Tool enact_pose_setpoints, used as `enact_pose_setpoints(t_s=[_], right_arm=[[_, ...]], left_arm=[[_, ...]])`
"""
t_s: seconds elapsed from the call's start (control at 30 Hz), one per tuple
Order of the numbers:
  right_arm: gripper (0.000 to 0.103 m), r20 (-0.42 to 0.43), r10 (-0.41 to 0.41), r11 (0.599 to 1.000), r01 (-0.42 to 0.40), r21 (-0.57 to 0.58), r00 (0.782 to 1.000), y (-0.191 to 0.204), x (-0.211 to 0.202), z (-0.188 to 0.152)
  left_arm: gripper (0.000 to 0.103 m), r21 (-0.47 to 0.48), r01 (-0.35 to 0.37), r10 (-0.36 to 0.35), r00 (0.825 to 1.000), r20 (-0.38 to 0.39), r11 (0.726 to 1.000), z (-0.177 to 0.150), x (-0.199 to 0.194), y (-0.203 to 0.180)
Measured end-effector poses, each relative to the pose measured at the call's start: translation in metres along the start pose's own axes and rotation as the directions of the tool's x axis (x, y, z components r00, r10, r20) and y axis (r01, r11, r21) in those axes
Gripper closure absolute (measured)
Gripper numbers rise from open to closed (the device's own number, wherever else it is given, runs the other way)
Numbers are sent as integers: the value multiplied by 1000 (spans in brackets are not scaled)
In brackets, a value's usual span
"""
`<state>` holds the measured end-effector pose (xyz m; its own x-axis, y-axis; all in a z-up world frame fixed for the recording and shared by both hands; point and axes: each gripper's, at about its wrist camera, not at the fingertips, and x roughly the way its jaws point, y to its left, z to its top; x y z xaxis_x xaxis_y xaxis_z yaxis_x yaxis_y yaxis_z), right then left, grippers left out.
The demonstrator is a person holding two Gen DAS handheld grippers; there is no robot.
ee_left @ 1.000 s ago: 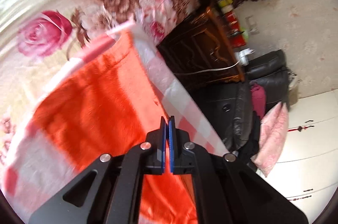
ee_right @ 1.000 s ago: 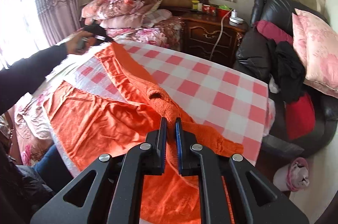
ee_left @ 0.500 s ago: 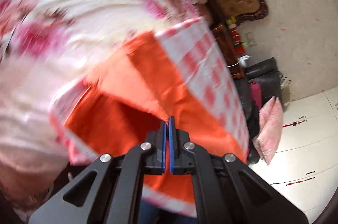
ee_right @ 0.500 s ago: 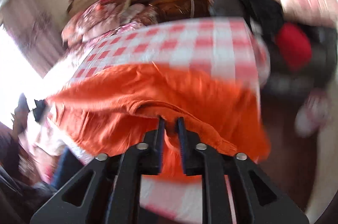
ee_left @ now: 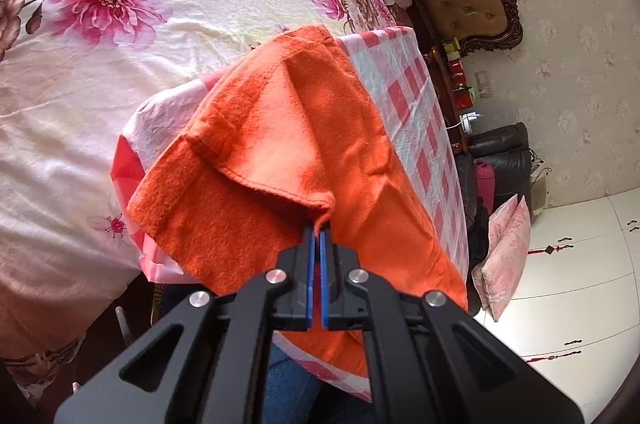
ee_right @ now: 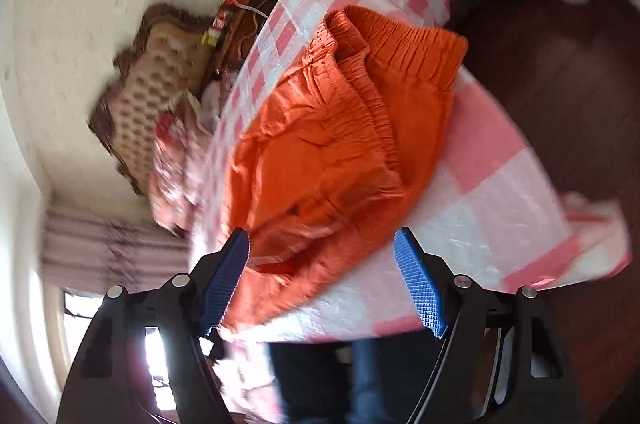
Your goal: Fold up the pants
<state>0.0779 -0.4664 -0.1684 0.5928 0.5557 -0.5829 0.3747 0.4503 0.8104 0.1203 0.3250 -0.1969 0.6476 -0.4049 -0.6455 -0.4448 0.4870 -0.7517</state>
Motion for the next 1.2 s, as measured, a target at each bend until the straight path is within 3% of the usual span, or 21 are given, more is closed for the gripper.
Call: enact_pose_setpoints(t_s=[0.17,0.2,0.23,0.27,0.37,0.53,0.63,0.7,0.77,0.83,0.9,1.07,1.13,1.2], right_arm=[[31,-42,-52,998,54,42,998,11,43,19],[42,-50,-59,998,61,35,997,18,51,23],[83,-57,-82,996,83,21,995,26,55,26],[88,-48,-95,995,96,14,994,34,55,30],[90,13,-142,988,143,-61,990,75,46,55],[90,99,-176,976,186,-111,979,163,55,143],[90,137,-106,987,122,-109,985,187,67,196],[90,192,-51,980,87,-181,980,196,56,204],[90,234,-7,955,77,-287,972,204,49,195],[90,221,-24,936,99,-339,975,188,48,183],[90,196,-71,940,131,-316,978,160,51,173],[90,157,-88,926,139,-352,984,100,42,134],[90,144,-135,907,181,-381,980,74,39,113],[90,105,-207,904,232,-358,973,46,52,102]], left_arm=[[101,-8,9,-9,1000,-11,1000,0,4,7],[102,-4,11,-12,1000,-14,1000,1,4,6],[102,-1,15,-15,1000,-15,1000,3,3,3],[102,4,27,-27,1000,-12,1000,7,1,-4],[102,61,82,-82,997,2,995,34,-9,-47],[102,162,119,-117,993,-26,980,125,23,-170],[102,129,122,-116,992,-54,984,169,53,-218],[102,138,111,-107,994,-37,984,179,54,-240],[102,191,122,-118,993,-29,974,167,43,-250],[102,243,106,-104,994,-24,964,145,31,-246],[102,250,95,-89,995,-37,964,124,22,-224],[102,250,89,-84,996,-30,964,56,-19,-143],[102,252,55,-54,998,-11,966,17,-32,-100],[102,196,42,-35,999,-41,980,-4,-25,-58]])
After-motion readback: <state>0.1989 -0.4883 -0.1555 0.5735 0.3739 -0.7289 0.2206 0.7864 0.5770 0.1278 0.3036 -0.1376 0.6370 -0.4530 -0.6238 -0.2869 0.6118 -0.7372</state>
